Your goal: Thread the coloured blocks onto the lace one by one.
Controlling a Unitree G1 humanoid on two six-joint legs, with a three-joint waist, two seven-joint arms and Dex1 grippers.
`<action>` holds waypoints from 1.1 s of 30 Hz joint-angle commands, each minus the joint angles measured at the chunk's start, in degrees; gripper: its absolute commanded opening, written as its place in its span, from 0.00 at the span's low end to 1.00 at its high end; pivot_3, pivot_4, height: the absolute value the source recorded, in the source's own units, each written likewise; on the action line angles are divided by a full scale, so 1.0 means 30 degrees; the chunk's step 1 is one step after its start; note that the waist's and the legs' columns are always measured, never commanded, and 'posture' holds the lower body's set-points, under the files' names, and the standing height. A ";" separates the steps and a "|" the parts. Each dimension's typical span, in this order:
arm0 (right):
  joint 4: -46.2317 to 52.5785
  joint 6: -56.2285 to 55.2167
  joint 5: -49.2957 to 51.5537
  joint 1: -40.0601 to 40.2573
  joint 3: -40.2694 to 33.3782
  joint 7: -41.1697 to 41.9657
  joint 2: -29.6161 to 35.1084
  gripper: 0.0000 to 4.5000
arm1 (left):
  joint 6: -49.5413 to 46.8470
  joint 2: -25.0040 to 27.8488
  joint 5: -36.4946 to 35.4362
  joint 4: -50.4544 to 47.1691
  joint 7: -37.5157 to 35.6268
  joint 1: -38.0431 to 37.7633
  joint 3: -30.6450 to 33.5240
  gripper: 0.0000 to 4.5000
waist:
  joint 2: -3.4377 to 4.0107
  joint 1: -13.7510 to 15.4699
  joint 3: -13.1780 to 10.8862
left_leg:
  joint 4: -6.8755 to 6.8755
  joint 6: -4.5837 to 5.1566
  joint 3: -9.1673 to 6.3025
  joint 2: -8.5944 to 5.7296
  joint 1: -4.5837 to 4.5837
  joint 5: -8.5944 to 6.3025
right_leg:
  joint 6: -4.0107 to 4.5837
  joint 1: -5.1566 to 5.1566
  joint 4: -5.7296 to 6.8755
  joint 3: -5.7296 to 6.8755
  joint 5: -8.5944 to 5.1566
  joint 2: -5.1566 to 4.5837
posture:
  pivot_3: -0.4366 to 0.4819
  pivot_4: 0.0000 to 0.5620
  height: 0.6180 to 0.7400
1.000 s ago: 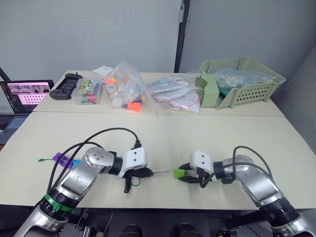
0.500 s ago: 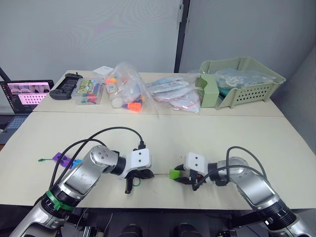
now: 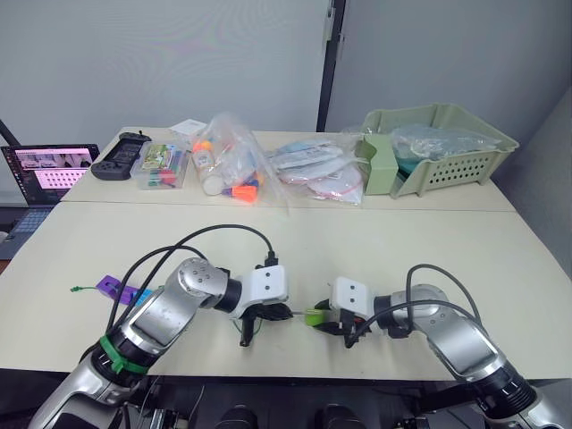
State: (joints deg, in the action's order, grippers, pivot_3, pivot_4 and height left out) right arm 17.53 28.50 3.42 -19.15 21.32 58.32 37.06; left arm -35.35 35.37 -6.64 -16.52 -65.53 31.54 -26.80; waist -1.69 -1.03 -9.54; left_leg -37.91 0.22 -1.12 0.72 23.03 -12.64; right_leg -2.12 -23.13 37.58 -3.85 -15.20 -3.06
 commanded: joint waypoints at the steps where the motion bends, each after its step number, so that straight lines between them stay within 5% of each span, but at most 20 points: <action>1: 0.0419 0.0518 -0.0057 0.0122 0.0664 -0.0076 -0.0212 0.29 | 0.0199 -0.0659 0.0217 0.0276 0.0348 0.0611 -0.0412 0.00 | 0.0000 -0.0044 0.0000 | 0.0000 0.0000 -0.0001 0.0003 0.0000 0.0000 | 0.0000 -0.0002 0.0000 -0.0001 0.0000 0.0004 | 0.48 0.27 1.00; 11: 0.0590 0.1061 -0.0187 0.0515 0.0494 -0.0431 0.0295 0.29 | -0.0505 0.1451 -0.0030 -0.0274 -0.0217 0.0611 0.0306 0.00 | 0.0001 -0.0077 0.0000 | 0.0000 0.0000 -0.0022 0.0011 0.0000 0.0000 | 0.0001 -0.0007 0.0003 -0.0001 0.0000 0.0016 | 0.48 0.27 1.00; 21: 0.0619 0.0621 -0.0057 0.0161 0.0472 0.0000 0.0798 0.29 | -0.8534 0.3077 -0.2770 -0.2789 -0.0347 0.2190 0.1216 0.00 | -0.0010 0.0091 -0.0006 | -0.0022 0.0000 -0.0022 -0.0005 0.0034 0.0000 | -0.0012 -0.0007 -0.0007 0.0014 -0.0006 0.0001 | 0.48 0.27 1.00; 33: 0.0746 0.0350 -0.0205 0.0141 0.0841 -0.0019 0.0576 0.29 | -0.5929 0.4330 -0.2083 -0.1105 -0.1689 0.3457 -0.1075 0.00 | -0.0014 0.0053 -0.0009 | -0.0021 0.0000 -0.0016 0.0002 0.0037 0.0000 | -0.0007 -0.0015 -0.0009 0.0015 -0.0005 0.0012 | 0.48 0.27 1.00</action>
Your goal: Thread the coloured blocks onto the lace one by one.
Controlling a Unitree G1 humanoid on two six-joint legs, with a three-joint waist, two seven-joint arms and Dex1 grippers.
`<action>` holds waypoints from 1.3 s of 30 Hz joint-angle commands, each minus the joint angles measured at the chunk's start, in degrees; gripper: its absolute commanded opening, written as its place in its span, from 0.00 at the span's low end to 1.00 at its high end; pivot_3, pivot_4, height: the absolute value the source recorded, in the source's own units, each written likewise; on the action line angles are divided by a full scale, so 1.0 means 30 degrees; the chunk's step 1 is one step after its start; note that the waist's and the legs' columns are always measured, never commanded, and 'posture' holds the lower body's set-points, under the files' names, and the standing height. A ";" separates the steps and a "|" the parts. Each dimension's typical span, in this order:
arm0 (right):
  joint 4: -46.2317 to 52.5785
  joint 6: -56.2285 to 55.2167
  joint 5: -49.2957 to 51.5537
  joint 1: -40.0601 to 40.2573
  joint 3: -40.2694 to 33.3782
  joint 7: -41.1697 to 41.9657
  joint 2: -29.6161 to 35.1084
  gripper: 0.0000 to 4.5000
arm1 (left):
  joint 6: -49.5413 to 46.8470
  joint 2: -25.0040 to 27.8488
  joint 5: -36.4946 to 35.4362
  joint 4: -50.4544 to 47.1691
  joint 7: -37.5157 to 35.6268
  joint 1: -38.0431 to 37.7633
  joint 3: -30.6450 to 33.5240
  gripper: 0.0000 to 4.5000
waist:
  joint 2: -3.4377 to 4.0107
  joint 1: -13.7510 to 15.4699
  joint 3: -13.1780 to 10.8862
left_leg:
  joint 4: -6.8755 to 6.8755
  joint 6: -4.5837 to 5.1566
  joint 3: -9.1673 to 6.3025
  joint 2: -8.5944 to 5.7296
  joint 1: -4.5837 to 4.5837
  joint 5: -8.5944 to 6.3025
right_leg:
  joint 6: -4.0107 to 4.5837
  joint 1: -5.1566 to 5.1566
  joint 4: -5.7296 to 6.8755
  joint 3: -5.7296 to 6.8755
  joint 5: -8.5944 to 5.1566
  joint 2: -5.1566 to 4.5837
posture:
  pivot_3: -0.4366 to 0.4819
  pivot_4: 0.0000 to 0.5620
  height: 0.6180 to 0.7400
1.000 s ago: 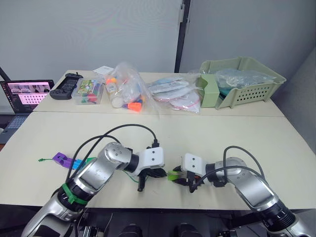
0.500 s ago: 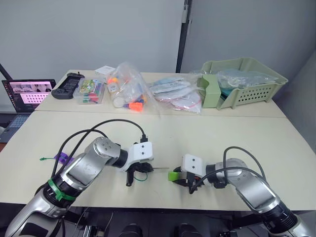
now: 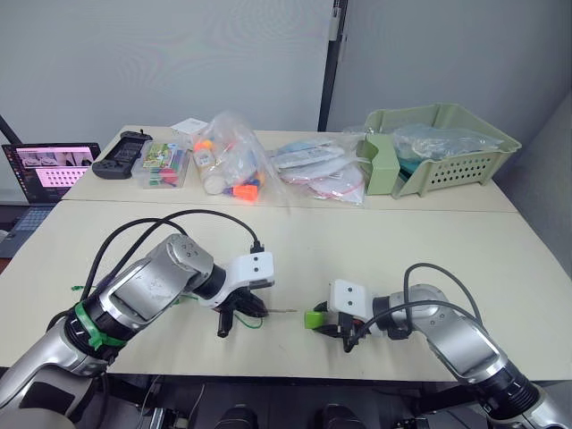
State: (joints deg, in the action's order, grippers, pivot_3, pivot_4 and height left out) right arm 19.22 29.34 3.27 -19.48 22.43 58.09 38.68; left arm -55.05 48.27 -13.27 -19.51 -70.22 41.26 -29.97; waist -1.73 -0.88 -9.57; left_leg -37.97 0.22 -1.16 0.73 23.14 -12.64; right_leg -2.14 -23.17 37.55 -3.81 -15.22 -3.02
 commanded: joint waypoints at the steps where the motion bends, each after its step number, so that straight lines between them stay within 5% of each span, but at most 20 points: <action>1: 0.0256 0.0108 -0.0146 0.0317 0.0459 0.0034 0.0051 0.29 | 0.0521 -0.0124 0.0043 -0.0144 -0.0039 0.0177 -0.0054 0.00 | 0.0000 0.0002 0.0000 | 0.0000 0.0000 0.0001 -0.0001 0.0002 0.0000 | 0.0001 -0.0001 -0.0002 0.0000 0.0000 -0.0001 | 0.48 0.27 1.00; 39: 0.0777 0.0296 -0.0264 0.0665 0.0532 -0.0171 0.0156 0.29 | 0.0364 -0.1811 -0.0380 -0.0584 0.1151 -0.0169 -0.0447 0.00 | 0.0000 0.0005 0.0000 | -0.0001 0.0000 -0.0004 -0.0002 0.0002 0.0000 | 0.0000 0.0001 0.0001 0.0000 0.0000 0.0000 | 0.48 0.27 1.00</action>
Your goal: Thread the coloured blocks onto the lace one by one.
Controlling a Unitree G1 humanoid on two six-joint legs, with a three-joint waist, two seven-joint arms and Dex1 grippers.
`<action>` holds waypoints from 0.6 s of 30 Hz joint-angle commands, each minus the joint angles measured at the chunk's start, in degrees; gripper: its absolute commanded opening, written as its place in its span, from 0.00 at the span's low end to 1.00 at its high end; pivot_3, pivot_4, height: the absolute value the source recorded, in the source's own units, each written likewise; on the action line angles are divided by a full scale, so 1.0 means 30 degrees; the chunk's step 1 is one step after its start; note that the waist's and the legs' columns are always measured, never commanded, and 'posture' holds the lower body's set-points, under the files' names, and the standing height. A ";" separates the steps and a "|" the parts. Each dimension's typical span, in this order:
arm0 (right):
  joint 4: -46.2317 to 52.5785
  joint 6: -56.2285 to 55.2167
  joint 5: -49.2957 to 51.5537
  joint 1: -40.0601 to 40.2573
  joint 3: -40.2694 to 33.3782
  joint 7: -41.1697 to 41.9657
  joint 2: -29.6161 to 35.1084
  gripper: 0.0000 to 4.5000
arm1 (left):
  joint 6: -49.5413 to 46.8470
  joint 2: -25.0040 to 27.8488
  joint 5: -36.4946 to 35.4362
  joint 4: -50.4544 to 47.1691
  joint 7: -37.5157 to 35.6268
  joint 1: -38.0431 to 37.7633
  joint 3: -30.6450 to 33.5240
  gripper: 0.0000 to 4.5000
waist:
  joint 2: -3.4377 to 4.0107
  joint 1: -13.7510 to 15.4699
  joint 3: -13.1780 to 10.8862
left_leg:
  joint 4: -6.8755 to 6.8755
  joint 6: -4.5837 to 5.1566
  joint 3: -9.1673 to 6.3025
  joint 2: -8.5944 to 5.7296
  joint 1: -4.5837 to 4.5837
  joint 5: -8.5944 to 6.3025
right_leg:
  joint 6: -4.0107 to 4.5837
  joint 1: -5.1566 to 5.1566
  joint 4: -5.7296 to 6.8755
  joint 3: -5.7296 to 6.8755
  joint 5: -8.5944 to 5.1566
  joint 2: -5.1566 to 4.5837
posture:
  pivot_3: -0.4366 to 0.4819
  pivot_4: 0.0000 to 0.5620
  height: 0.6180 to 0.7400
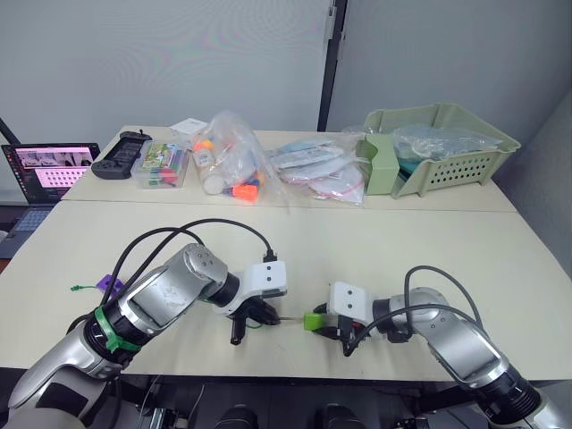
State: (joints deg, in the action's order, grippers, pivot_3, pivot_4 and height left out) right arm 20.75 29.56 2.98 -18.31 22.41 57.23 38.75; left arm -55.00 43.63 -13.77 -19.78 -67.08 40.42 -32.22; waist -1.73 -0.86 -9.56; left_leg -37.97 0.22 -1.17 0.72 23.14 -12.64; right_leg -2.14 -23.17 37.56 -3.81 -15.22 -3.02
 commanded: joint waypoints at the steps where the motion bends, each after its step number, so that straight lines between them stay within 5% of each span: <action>1: 0.0300 0.0246 -0.0160 0.0284 0.0540 0.0115 0.0130 0.29 | 0.0348 -0.0388 -0.0194 -0.0463 0.0154 0.0141 0.0249 0.00 | 0.0000 0.0000 0.0000 | 0.0000 0.0000 0.0000 0.0000 0.0001 0.0000 | 0.0000 0.0000 0.0000 0.0000 0.0000 0.0000 | 0.48 0.27 1.00; 18: 0.0769 0.0747 -0.0120 0.0388 0.0724 -0.0109 -0.0063 0.29 | 0.1505 -0.3233 0.0388 0.1312 0.0281 0.0555 -0.0938 0.00 | -0.0001 -0.0036 0.0001 | -0.0023 0.0000 -0.0009 0.0001 0.0002 0.0000 | 0.0002 0.0003 0.0014 0.0001 0.0001 0.0006 | 0.48 0.27 1.00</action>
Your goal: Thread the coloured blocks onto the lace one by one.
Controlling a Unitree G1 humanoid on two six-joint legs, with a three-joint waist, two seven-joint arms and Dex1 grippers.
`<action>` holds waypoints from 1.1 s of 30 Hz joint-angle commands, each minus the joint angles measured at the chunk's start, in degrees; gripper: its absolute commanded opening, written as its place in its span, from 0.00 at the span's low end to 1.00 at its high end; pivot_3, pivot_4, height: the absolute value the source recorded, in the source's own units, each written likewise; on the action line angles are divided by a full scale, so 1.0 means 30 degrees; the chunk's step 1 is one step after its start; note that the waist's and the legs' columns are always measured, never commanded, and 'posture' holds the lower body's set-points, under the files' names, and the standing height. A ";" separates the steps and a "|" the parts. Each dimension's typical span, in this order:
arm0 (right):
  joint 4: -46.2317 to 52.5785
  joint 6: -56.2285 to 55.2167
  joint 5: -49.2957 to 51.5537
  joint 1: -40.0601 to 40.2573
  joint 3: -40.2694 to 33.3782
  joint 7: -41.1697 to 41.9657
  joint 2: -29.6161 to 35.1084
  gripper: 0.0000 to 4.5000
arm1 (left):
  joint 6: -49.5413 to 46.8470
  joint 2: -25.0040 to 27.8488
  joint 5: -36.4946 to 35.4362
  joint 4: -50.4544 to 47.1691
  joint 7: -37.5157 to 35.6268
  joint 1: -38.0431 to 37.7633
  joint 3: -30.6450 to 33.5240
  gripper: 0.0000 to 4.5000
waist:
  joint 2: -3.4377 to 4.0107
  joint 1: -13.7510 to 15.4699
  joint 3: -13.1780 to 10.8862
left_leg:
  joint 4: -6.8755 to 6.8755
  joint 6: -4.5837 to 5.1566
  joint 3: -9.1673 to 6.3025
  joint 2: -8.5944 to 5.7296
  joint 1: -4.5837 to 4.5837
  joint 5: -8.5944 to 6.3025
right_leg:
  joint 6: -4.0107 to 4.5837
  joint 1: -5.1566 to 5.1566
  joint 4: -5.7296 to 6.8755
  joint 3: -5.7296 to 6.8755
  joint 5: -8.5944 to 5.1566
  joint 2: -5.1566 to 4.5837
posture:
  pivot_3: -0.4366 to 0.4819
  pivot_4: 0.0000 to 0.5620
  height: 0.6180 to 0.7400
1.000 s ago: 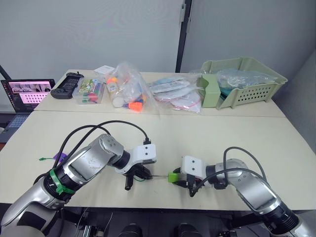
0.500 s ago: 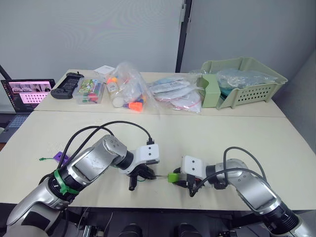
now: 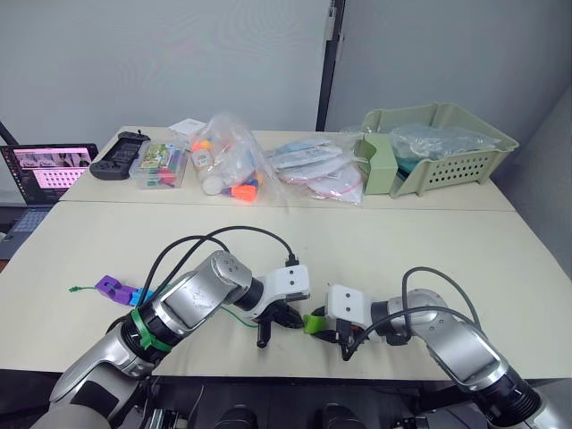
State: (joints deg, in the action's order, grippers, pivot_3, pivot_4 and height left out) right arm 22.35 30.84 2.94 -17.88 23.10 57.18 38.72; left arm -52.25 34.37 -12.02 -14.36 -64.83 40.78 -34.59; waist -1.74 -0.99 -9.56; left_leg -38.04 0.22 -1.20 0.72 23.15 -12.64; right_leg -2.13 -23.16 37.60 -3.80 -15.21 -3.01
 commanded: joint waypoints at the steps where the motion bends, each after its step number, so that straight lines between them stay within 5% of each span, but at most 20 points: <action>1: 0.0238 0.0350 -0.0107 0.0242 0.0475 -0.0121 -0.0069 0.29 | 0.0579 -0.0073 -0.0163 -0.0498 -0.0560 0.0447 -0.0226 0.00 | 0.0000 0.0009 0.0000 | 0.0000 0.0000 -0.0001 -0.0001 0.0000 0.0000 | 0.0000 0.0002 -0.0002 -0.0001 0.0000 -0.0002 | 0.48 0.27 1.00; 5: 0.0225 0.0423 -0.0102 0.0231 0.0463 -0.0226 -0.0120 0.29 | 0.1703 -0.0495 0.0396 0.0532 -0.0313 0.0015 -0.0456 0.00 | 0.0001 0.0028 0.0001 | 0.0000 0.0000 0.0001 -0.0001 -0.0005 0.0000 | 0.0000 0.0004 0.0000 -0.0001 0.0000 -0.0001 | 0.48 0.27 1.00; 14: 0.0096 0.0484 -0.0207 0.0378 0.0465 -0.0371 0.0101 0.29 | 0.5076 0.1406 0.1001 0.0629 -0.1032 -0.0783 0.1032 0.63 | 0.0001 -0.0018 0.0001 | -0.0001 0.0000 0.0001 0.0004 -0.0011 0.0000 | 0.0002 0.0004 0.0005 -0.0002 0.0001 0.0000 | 0.48 0.27 1.00; 19: 0.0096 0.0569 -0.0206 0.0490 0.0440 -0.0402 0.0191 0.29 | 0.7542 0.2672 0.0928 0.0721 -0.1308 -0.2174 0.2537 0.63 | 0.0002 -0.0003 0.0001 | -0.0001 0.0000 0.0001 0.0006 -0.0012 0.0000 | 0.0002 0.0004 0.0001 -0.0002 0.0001 -0.0002 | 0.48 0.27 1.00; 27: 0.0128 0.0833 -0.0297 0.0466 0.0408 -0.0328 0.0550 0.29 | 0.8342 0.1445 0.0675 0.0789 -0.0583 -0.4041 0.3362 0.63 | 0.0000 0.0080 0.0002 | -0.0006 0.0000 0.0004 0.0000 -0.0015 0.0000 | 0.0002 0.0019 -0.0001 0.0001 0.0001 -0.0016 | 0.48 0.27 1.00; 33: 0.0304 0.1094 -0.0277 0.0415 0.0404 -0.0308 0.0638 0.29 | 0.9470 0.0652 0.0889 0.1662 -0.0406 -0.4351 0.3456 0.24 | 0.0001 0.0096 0.0002 | -0.0006 0.0000 0.0002 -0.0006 -0.0014 0.0000 | 0.0002 0.0017 0.0000 0.0000 0.0001 -0.0020 | 0.48 0.27 1.00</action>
State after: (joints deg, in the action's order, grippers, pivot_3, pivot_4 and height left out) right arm 23.67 32.55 2.98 -17.36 23.05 56.11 39.63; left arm -24.93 36.66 -8.97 -8.95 -66.04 27.40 -25.73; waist -1.73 -0.71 -9.56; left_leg -38.06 0.22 -1.20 0.71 23.11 -12.64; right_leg -2.12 -23.12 37.60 -3.80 -15.21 -3.07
